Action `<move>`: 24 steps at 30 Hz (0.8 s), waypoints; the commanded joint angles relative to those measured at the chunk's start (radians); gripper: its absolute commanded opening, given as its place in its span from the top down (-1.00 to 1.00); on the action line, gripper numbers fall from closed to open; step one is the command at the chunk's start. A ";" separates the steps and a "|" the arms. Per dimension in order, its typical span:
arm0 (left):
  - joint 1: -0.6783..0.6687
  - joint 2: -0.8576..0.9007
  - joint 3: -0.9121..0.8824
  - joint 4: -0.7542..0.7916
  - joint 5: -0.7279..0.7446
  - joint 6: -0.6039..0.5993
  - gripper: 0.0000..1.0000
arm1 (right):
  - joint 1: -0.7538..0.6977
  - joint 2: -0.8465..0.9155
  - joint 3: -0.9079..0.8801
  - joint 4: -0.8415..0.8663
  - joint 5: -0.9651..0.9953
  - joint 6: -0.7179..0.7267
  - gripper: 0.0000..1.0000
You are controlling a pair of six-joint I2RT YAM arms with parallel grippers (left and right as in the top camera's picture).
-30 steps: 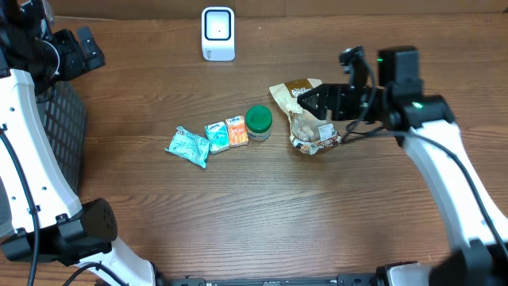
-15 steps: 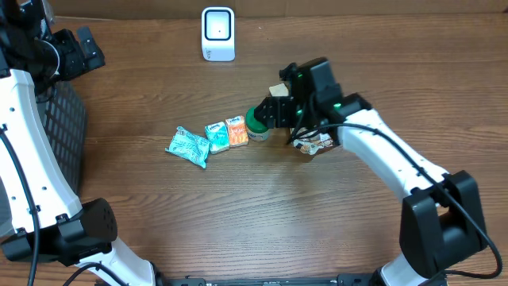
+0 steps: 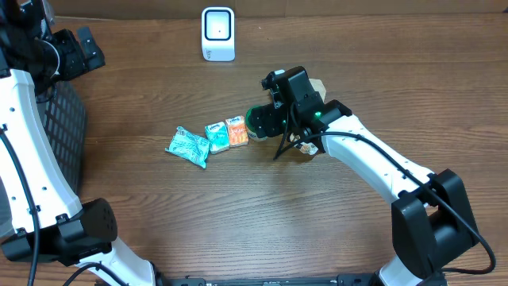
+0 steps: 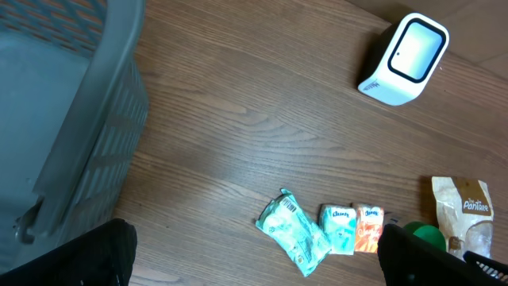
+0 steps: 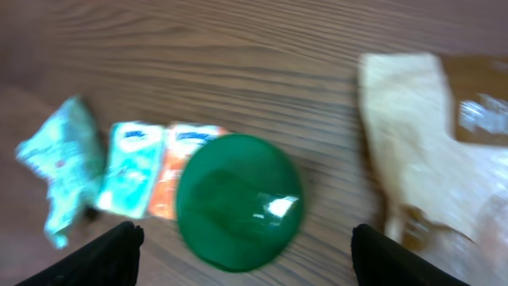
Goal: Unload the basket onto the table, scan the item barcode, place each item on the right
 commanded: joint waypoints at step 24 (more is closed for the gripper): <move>0.000 -0.002 0.005 0.001 0.011 0.019 -0.99 | -0.098 0.077 -0.036 -0.322 0.150 0.291 0.05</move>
